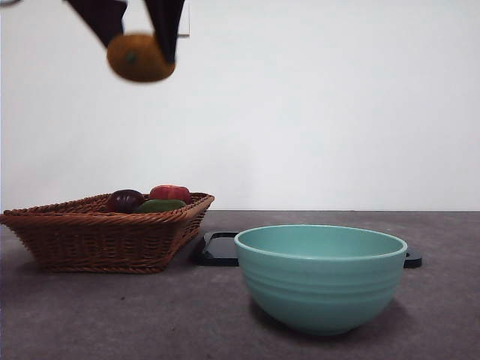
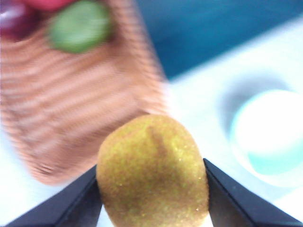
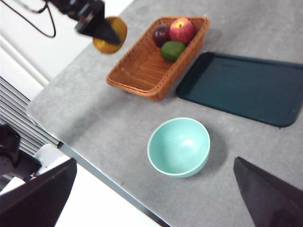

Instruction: Pick up the wifruite, put it on the bowl, pick up the plate, put it on desk

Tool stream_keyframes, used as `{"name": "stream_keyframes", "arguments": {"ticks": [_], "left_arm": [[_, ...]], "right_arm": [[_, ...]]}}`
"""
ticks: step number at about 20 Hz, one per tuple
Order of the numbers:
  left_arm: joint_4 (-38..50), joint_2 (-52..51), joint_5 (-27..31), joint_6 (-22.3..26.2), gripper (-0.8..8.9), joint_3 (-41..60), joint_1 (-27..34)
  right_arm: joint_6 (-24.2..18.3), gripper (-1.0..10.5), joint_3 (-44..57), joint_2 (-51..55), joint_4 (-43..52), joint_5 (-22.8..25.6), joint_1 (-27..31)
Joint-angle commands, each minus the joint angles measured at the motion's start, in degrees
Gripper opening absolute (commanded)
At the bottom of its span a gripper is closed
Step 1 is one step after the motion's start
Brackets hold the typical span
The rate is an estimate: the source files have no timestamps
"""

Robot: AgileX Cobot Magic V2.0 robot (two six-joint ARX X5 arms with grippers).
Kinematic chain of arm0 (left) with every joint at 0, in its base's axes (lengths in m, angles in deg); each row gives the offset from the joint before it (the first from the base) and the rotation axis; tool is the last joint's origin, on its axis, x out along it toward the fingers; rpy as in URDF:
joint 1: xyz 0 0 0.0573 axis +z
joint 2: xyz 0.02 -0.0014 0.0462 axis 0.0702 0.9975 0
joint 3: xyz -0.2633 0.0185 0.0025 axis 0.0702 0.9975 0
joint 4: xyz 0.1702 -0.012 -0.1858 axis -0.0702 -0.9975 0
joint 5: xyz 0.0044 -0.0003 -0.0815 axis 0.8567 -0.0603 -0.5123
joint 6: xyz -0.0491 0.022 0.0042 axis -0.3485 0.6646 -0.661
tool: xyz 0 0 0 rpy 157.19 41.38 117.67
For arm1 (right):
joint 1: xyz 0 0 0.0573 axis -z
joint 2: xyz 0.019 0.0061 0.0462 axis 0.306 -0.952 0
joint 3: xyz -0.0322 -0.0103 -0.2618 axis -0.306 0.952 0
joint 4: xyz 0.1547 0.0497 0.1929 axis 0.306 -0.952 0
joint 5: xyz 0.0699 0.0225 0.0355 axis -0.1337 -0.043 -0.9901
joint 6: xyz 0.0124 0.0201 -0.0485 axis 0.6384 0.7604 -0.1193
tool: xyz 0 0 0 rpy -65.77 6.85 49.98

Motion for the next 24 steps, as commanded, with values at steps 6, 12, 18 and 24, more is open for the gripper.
{"name": "stream_keyframes", "arguments": {"ticks": [6, 12, 18, 24], "left_arm": [[1.60, 3.21, -0.07, -6.78, 2.36, -1.40, -16.22], [6.01, 10.56, -0.04, -7.58, 2.36, -1.40, -24.00], [9.29, 20.70, 0.00, -7.58, 2.36, -1.40, -25.05], [11.93, 28.33, 0.00, -7.50, 2.36, -1.40, -22.62]], "right_arm": [[-1.51, 6.3, -5.79, -0.11, -4.98, -0.04, -0.22], [-1.75, 6.3, -5.81, -0.11, -6.78, -0.04, -0.22], [-1.79, 6.3, -5.81, -0.11, -7.08, -0.04, -0.22], [-2.71, 6.3, -5.81, -0.11, -7.06, -0.02, -0.22]]}}
